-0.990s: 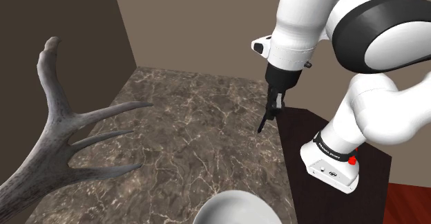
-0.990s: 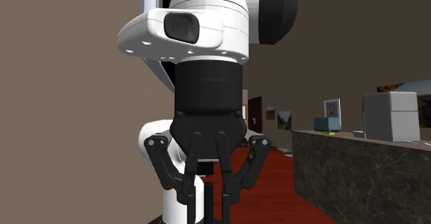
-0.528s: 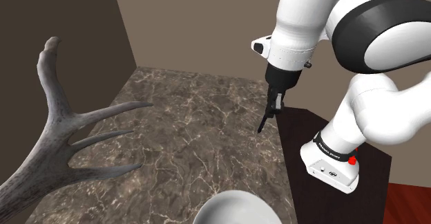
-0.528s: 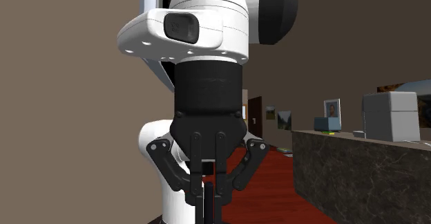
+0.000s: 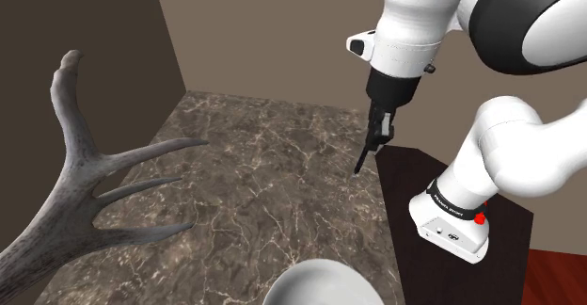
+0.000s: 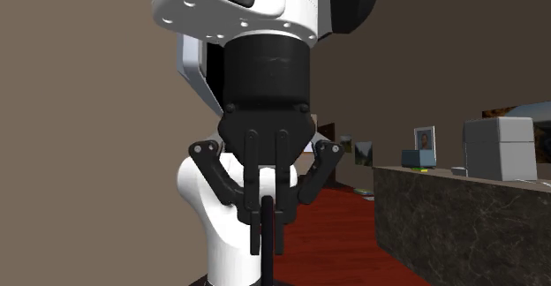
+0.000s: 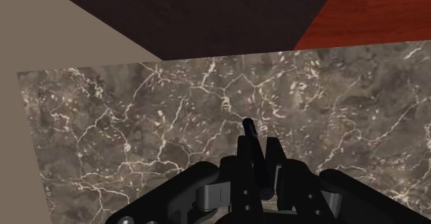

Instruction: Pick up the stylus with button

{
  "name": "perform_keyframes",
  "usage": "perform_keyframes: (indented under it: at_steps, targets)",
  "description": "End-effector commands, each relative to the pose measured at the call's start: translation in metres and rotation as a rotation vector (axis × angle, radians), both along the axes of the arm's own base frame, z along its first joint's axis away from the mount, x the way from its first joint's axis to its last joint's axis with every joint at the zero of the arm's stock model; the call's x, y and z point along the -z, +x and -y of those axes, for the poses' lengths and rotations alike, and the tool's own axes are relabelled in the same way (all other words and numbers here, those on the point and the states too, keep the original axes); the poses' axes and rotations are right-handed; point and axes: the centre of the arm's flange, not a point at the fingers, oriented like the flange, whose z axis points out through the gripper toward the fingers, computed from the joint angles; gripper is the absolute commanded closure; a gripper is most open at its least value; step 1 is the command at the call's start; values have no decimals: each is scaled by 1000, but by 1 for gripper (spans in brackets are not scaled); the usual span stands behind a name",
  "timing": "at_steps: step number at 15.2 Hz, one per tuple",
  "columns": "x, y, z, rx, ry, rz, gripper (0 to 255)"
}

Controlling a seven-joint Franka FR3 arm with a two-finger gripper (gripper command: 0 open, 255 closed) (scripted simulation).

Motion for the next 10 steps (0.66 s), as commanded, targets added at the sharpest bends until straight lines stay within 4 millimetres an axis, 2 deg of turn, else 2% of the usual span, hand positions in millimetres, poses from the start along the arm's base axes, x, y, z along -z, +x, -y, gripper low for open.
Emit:
perform_keyframes:
  at_steps: [1, 8, 10]
  targets:
    - [-11, 0, 1, 0, 0, 0, 255]
    - [-48, 0, 1, 0, 0, 0, 255]
    - [-48, 0, 1, 0, 0, 0, 255]
